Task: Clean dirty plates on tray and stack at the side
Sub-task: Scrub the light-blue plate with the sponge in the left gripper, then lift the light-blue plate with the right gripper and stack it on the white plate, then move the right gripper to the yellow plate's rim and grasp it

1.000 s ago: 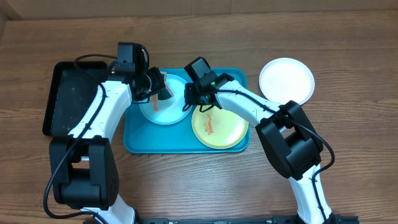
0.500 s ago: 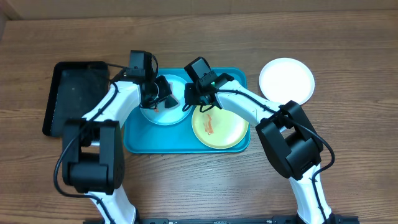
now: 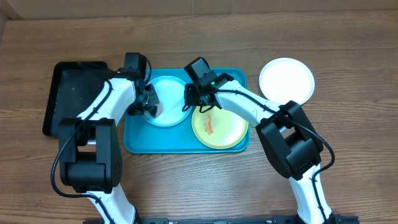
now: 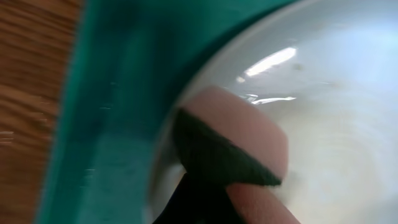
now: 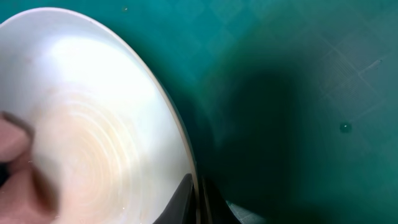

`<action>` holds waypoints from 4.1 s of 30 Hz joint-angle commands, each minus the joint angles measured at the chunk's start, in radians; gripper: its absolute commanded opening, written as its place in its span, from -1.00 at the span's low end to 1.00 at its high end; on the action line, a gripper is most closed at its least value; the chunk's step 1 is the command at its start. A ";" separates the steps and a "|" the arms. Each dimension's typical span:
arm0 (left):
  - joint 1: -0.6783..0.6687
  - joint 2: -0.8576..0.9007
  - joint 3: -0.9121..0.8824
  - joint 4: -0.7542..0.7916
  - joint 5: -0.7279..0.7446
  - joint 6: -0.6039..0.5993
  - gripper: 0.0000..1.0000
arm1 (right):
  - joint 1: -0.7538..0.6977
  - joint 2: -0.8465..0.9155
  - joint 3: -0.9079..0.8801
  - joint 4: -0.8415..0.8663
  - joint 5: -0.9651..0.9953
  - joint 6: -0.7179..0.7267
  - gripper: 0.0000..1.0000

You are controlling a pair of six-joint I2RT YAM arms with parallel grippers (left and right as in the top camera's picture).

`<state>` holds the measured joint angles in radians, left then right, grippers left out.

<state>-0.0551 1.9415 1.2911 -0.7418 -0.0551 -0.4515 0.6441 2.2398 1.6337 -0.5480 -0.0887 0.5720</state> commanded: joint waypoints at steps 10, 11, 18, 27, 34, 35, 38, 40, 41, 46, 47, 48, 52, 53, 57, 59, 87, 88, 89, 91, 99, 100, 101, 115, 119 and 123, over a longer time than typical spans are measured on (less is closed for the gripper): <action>-0.003 0.029 0.097 0.123 0.276 0.070 -0.92 | -0.006 0.001 0.024 0.000 0.016 0.004 -0.93; -0.011 0.036 0.095 0.133 0.285 0.051 -0.92 | -0.006 0.001 0.024 0.000 0.016 0.004 -0.93; -0.068 0.130 0.091 0.154 0.293 0.001 -0.92 | -0.006 0.001 0.024 0.000 0.016 0.004 -0.93; -0.035 0.166 0.117 0.019 0.024 0.002 -0.92 | -0.006 0.001 0.024 -0.001 0.027 -0.005 -0.92; 0.027 0.154 0.260 -0.235 -0.324 0.002 -0.92 | -0.006 0.001 0.024 0.003 0.027 -0.023 -0.93; 0.034 0.154 0.285 -0.256 -0.334 0.002 -0.92 | -0.006 0.001 0.024 0.006 0.027 -0.026 -0.93; 0.050 0.151 0.376 -0.316 -0.336 -0.005 -0.92 | -0.006 0.001 0.025 0.020 0.027 -0.057 -0.92; 0.057 0.141 0.458 -0.367 -0.336 -0.025 -0.92 | -0.006 -0.007 0.025 0.031 0.027 -0.084 -0.93; 0.059 0.135 0.484 -0.381 -0.335 -0.029 -0.92 | -0.006 -0.012 0.025 0.036 0.027 -0.093 -0.92; 0.113 0.037 0.621 -0.428 -0.221 -0.032 -0.91 | -0.006 -0.056 0.060 0.040 0.028 -0.174 -0.93; 0.131 0.015 0.630 -0.423 -0.192 -0.032 -0.91 | -0.003 -0.069 0.069 0.040 0.028 -0.209 -0.93; 0.159 -0.013 0.634 -0.412 -0.154 -0.032 -0.92 | -0.001 -0.081 0.078 0.040 0.031 -0.246 -0.93; 0.289 -0.073 0.634 -0.403 -0.052 -0.032 -0.92 | 0.024 -0.138 0.115 0.014 0.155 -0.391 -0.92; 0.324 -0.074 0.634 -0.415 -0.034 -0.032 -0.91 | 0.038 -0.158 0.129 0.004 0.214 -0.444 -0.93; 0.451 -0.060 0.600 -0.433 0.004 -0.032 -0.92 | 0.122 -0.233 0.149 0.021 0.469 -0.680 -0.92; 0.486 -0.054 0.574 -0.413 0.005 -0.032 -0.92 | 0.174 -0.257 0.149 0.063 0.626 -0.802 -0.93; 0.552 -0.031 0.534 -0.377 0.081 -0.023 -0.92 | 0.288 -0.265 0.147 0.072 0.850 -0.950 -0.92; 0.552 -0.031 0.534 -0.376 0.083 -0.024 -0.92 | 0.254 -0.264 0.147 0.027 0.771 -0.852 -0.93; 0.552 -0.031 0.534 -0.377 0.083 -0.024 -0.92 | 0.211 -0.264 0.147 -0.014 0.713 -0.732 -0.93; 0.552 -0.031 0.534 -0.377 0.083 -0.024 -0.91 | 0.132 -0.275 0.148 -0.074 0.677 -0.530 -0.93; 0.552 -0.031 0.534 -0.383 0.083 -0.023 -0.91 | -0.322 -0.366 0.185 -0.300 0.022 -0.332 -0.93; 0.552 -0.031 0.534 -0.383 0.083 -0.024 -0.92 | -0.389 -0.366 0.185 -0.335 -0.033 -0.332 -0.93; 0.552 -0.031 0.534 -0.384 0.083 -0.024 -0.92 | -0.450 -0.364 0.185 -0.374 -0.061 -0.332 -0.93; 0.539 -0.031 0.534 -0.375 0.111 -0.023 -0.91 | -0.906 -0.266 -0.003 -0.451 -0.105 -0.302 -0.93; 0.537 -0.031 0.534 -0.375 0.111 -0.023 -0.92 | -0.897 -0.250 -0.007 -0.449 -0.109 -0.302 -0.81; 0.537 -0.031 0.534 -0.375 0.111 -0.024 -0.92 | -0.862 -0.246 -0.007 -0.454 -0.109 -0.302 -0.31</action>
<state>0.4908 1.9118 1.8320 -1.1217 0.0422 -0.4721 -0.2493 1.9900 1.6257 -1.0065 -0.1768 0.2665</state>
